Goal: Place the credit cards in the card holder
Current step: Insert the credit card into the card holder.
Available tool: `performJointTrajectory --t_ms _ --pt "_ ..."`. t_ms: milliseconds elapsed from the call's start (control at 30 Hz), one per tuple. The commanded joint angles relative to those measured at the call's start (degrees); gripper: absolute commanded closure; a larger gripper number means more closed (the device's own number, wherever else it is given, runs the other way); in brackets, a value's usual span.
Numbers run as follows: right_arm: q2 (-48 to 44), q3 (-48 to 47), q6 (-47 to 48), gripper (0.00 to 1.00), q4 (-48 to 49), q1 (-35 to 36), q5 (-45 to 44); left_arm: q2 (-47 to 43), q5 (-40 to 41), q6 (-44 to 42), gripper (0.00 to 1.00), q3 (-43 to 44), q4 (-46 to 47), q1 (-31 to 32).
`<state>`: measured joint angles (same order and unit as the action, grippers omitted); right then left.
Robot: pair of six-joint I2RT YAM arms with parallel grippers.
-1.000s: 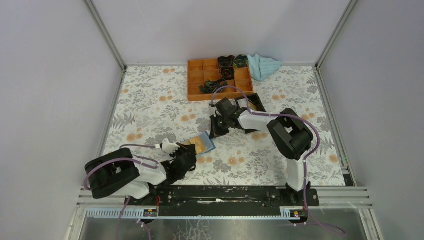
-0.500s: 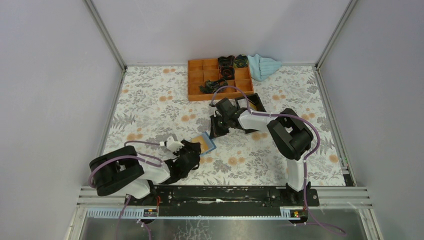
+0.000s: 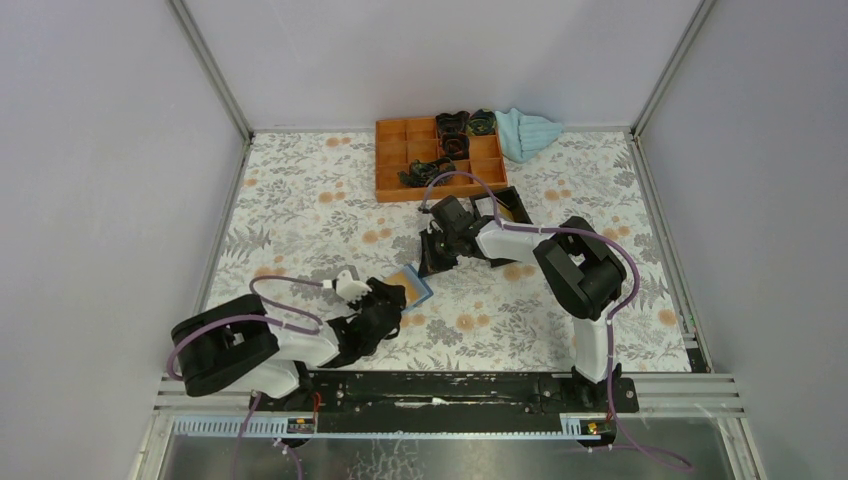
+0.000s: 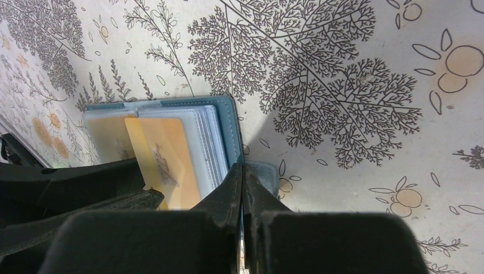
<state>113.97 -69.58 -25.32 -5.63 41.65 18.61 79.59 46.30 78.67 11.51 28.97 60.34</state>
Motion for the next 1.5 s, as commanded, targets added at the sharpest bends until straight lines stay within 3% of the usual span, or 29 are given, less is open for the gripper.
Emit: performJointTrajectory --t_ms 0,767,1067,1267,1467 --pt "2.1 0.2 1.2 1.00 -0.4 0.8 -3.8 1.4 -2.9 -3.3 0.51 1.2 -7.3 0.6" --pt "1.8 0.5 1.6 1.00 -0.8 1.1 -3.7 6.4 -6.6 -6.4 0.55 9.8 -14.9 0.5" --pt "2.3 -0.4 2.2 1.00 -1.6 1.1 -4.5 0.7 -6.4 -5.9 0.55 8.1 -18.9 0.6" --pt "2.7 -0.6 2.4 1.00 -1.9 0.9 -4.4 -2.1 -5.6 -8.2 0.47 8.0 -18.9 0.7" --pt "2.9 -0.7 2.6 1.00 -1.9 0.9 -4.5 -4.0 -5.6 -8.4 0.45 7.9 -21.2 0.7"
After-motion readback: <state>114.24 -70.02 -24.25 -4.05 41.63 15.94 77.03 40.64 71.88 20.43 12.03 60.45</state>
